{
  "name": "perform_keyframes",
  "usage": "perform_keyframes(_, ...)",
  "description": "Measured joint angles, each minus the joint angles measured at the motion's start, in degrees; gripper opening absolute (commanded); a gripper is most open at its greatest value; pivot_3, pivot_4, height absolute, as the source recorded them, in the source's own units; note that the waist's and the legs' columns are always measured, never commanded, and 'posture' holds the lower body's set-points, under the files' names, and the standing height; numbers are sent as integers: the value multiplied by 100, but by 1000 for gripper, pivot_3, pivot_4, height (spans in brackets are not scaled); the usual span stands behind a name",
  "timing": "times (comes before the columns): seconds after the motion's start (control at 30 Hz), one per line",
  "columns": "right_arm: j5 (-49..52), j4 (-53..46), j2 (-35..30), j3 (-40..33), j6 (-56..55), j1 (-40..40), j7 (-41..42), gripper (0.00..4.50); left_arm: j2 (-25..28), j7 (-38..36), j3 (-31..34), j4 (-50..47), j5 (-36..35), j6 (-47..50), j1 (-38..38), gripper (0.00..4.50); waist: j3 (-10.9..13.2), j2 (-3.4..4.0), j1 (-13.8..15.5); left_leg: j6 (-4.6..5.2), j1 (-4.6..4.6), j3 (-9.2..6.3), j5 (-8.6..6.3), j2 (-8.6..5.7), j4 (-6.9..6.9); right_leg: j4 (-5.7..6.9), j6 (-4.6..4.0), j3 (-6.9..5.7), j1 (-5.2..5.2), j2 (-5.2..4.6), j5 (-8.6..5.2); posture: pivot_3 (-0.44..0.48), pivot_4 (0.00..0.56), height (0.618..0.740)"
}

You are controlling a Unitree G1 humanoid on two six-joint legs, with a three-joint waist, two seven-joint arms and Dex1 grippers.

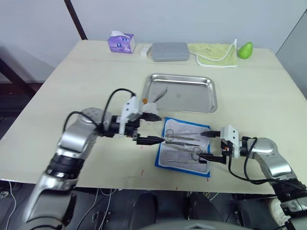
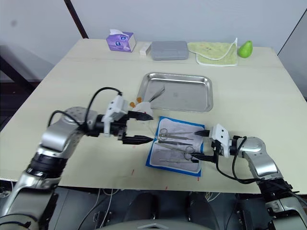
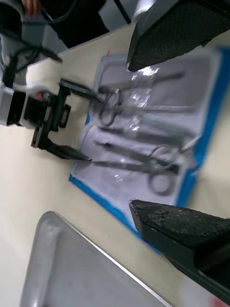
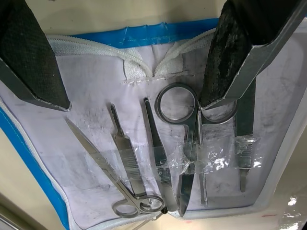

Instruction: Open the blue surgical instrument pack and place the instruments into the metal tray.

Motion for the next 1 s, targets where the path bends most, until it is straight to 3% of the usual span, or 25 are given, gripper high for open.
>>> perform_keyframes(0.03, 2, 4, 25, 1, -6, -2, 0, 4500, -73, -23, -120, 157, 106, -98, -76, 3785, 0, 0, -9, 0, 0, 0, 0, 1, 0, 0, 0, 1, -1, 2, 0, 0, 150, 740)
perform_keyframes(0.1, 14, 41, 57, -3, -55, 0, 4, 4500, -203, -54, -308, 544, 320, -279, -249, 3026, 1, 2, -26, 0, 0, 0, 0, 1, -1, 1, -1, 3, -2, 4, 0, 0, 150, 740)
perform_keyframes(0.13, 25, 71, 68, -6, -78, -4, 9, 4500, -254, -49, -371, 719, 425, -353, -332, 2361, 1, 1, -25, 0, 0, -1, 0, 1, -1, 1, -1, 3, -2, 5, 0, 0, 150, 740)
perform_keyframes(0.17, 31, 80, 77, -8, -90, -4, 10, 4500, -290, -44, -390, 828, 486, -399, -379, 2146, 1, 1, -32, 0, 0, 0, 0, 1, -1, 1, -1, 3, -2, 5, 0, 0, 150, 740)
perform_keyframes(0.63, 78, 372, 265, -84, -456, 6, 70, 4500, -895, -153, -814, 2252, 1436, -1252, -1045, 2146, 1, 1, -59, 0, -1, -1, 0, 1, 1, 2, -1, 3, -2, 4, 0, 0, 150, 740)
perform_keyframes(1.0, 82, 401, 285, -96, -516, 17, 76, 4500, -1071, -200, -951, 2498, 1815, -1462, -1162, 2146, 1, 1, -72, 0, -2, -1, 0, 1, 0, 1, 0, 3, -2, 4, 0, 0, 150, 740)
